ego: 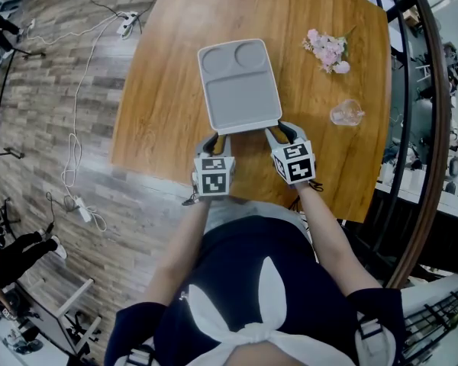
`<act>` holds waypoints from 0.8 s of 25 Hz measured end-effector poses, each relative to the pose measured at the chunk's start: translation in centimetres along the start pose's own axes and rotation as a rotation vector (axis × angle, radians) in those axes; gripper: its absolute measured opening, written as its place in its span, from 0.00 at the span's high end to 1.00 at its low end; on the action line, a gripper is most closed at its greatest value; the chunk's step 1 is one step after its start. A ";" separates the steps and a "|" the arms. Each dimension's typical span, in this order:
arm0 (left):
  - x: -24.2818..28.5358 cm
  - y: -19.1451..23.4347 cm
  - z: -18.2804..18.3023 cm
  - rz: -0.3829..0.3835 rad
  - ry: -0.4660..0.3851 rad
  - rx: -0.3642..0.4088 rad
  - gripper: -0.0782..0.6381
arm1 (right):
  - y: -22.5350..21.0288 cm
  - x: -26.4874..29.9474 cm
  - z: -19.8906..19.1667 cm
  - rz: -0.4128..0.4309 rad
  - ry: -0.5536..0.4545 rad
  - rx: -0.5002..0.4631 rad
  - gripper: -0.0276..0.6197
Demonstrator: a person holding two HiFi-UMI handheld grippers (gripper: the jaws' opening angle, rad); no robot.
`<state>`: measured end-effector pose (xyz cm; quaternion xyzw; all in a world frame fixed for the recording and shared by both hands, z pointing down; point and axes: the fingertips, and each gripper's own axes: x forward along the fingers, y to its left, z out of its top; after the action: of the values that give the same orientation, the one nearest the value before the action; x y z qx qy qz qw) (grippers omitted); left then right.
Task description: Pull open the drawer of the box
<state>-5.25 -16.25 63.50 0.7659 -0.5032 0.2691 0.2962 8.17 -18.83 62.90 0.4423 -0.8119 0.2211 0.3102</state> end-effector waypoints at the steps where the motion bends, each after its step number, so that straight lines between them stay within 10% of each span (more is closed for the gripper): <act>1: -0.1 0.0 -0.1 0.000 -0.001 0.000 0.75 | 0.1 0.0 -0.1 -0.001 0.001 0.000 0.75; 20: -0.2 -0.6 -0.7 -0.001 0.011 0.008 0.75 | 0.0 -0.5 -0.9 0.004 0.013 0.002 0.75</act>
<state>-4.85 -15.48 63.73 0.7658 -0.5000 0.2751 0.2964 8.64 -17.98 63.20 0.4396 -0.8105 0.2256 0.3146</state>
